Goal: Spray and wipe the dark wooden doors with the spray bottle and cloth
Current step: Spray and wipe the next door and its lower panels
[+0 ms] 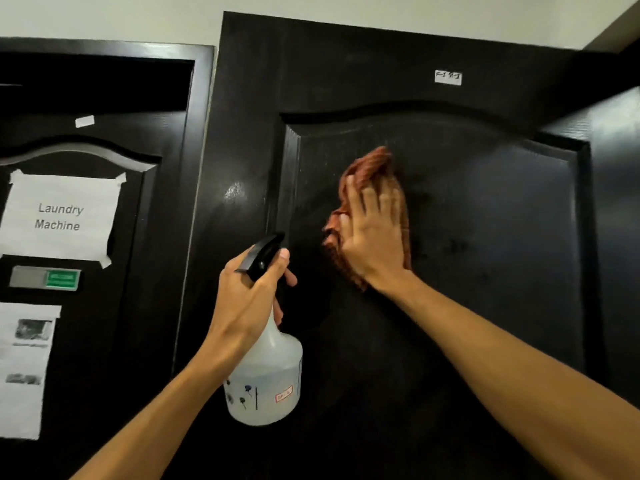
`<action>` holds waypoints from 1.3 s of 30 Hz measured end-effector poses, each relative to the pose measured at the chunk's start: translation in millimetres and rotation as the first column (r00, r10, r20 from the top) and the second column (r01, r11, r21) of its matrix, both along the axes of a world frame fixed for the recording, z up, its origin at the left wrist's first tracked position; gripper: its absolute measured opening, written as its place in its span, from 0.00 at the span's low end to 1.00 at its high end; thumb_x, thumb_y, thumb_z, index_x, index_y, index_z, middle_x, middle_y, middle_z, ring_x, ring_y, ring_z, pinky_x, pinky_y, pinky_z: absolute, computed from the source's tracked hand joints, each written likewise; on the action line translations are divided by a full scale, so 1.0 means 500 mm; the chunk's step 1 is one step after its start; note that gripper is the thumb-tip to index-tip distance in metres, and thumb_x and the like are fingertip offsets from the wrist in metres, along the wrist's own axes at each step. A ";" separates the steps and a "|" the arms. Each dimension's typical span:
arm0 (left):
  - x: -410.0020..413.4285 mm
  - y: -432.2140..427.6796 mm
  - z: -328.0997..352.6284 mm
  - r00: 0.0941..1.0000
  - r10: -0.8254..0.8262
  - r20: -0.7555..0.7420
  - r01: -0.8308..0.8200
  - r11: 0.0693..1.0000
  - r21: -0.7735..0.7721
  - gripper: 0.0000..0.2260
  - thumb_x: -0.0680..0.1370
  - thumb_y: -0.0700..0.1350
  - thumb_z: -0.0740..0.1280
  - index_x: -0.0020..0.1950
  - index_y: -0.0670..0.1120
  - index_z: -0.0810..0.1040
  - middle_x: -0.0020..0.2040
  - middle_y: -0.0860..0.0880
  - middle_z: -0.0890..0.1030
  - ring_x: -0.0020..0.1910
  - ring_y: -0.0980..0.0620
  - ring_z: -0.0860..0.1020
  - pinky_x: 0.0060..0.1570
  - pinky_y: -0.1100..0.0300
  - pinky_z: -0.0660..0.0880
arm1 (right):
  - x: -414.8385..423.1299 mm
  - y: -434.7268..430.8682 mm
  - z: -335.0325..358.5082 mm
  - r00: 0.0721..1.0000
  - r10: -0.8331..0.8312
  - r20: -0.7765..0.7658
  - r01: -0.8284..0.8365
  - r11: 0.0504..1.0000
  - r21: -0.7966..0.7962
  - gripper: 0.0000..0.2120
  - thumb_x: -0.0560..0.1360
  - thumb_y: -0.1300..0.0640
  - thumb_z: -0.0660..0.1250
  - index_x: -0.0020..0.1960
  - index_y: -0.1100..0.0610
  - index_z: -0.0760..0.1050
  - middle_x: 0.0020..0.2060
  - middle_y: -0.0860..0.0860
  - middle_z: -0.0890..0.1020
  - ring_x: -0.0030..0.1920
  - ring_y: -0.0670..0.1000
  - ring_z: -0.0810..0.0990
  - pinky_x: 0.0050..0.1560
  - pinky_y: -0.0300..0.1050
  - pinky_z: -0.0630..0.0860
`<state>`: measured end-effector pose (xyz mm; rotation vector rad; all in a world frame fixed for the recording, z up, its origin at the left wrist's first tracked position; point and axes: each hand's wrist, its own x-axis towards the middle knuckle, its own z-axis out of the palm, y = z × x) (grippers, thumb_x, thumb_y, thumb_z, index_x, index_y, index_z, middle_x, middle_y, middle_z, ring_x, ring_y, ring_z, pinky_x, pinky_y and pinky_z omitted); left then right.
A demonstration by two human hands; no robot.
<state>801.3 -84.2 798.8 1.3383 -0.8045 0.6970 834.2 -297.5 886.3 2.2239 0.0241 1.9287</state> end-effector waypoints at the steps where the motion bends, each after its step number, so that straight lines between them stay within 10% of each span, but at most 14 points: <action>1: 0.002 -0.016 0.012 1.000 -0.009 -0.008 0.009 1.000 -0.009 0.11 0.85 0.48 0.65 0.50 0.42 0.80 0.42 0.44 0.85 0.23 0.46 0.76 0.27 0.56 0.76 | 0.006 0.012 0.003 0.998 0.009 -0.054 -0.017 0.989 -0.144 0.31 0.81 0.47 0.54 0.82 0.55 0.58 0.81 0.59 0.60 0.80 0.65 0.55 0.81 0.64 0.48; 4: 0.010 -0.052 0.043 0.998 -0.034 -0.048 0.033 0.999 -0.039 0.13 0.85 0.48 0.65 0.50 0.39 0.79 0.40 0.42 0.85 0.22 0.45 0.74 0.26 0.55 0.74 | 0.008 -0.012 0.050 0.998 -0.021 -0.053 0.000 0.931 -0.364 0.24 0.81 0.49 0.57 0.75 0.54 0.71 0.81 0.55 0.61 0.80 0.63 0.58 0.80 0.65 0.52; 9: 0.010 -0.077 0.093 0.999 0.022 -0.029 -0.024 0.998 -0.055 0.13 0.85 0.49 0.65 0.53 0.40 0.79 0.41 0.42 0.85 0.23 0.46 0.75 0.27 0.55 0.75 | 0.002 -0.038 0.130 0.990 0.024 0.136 -0.029 0.999 0.036 0.28 0.82 0.49 0.54 0.82 0.55 0.60 0.80 0.55 0.62 0.81 0.63 0.57 0.80 0.66 0.50; 15: -0.023 -0.100 0.143 0.995 0.076 0.060 -0.070 0.993 -0.092 0.10 0.85 0.48 0.65 0.51 0.43 0.81 0.37 0.42 0.84 0.22 0.47 0.74 0.25 0.58 0.73 | 0.025 0.028 0.134 0.993 -0.004 -0.114 -0.050 0.886 -0.462 0.25 0.79 0.47 0.55 0.74 0.52 0.73 0.80 0.54 0.65 0.79 0.63 0.60 0.79 0.65 0.52; 26: -0.080 -0.281 0.155 0.995 -0.086 0.040 0.084 0.996 0.041 0.12 0.85 0.49 0.65 0.55 0.40 0.79 0.44 0.43 0.86 0.23 0.47 0.75 0.27 0.56 0.76 | -0.140 -0.406 0.098 0.986 -0.083 0.147 0.030 0.942 0.334 0.32 0.81 0.47 0.50 0.84 0.51 0.51 0.80 0.58 0.59 0.80 0.69 0.51 0.80 0.69 0.43; 33: -0.100 -0.346 0.151 0.993 -0.116 0.018 0.115 0.993 0.035 0.12 0.85 0.49 0.65 0.51 0.41 0.80 0.42 0.41 0.86 0.23 0.46 0.75 0.26 0.56 0.75 | -0.093 -0.320 0.083 0.996 -0.087 -0.032 0.069 0.931 -0.359 0.24 0.82 0.45 0.56 0.75 0.50 0.71 0.82 0.52 0.60 0.79 0.63 0.59 0.78 0.68 0.52; 39: -0.112 -0.401 0.121 0.991 -0.133 -0.004 0.133 0.988 0.078 0.12 0.84 0.50 0.66 0.54 0.41 0.79 0.44 0.44 0.87 0.23 0.47 0.75 0.27 0.56 0.75 | -0.206 -0.590 0.070 0.993 -0.065 0.103 0.046 0.982 0.182 0.27 0.85 0.45 0.53 0.83 0.46 0.56 0.83 0.54 0.56 0.82 0.62 0.49 0.80 0.64 0.49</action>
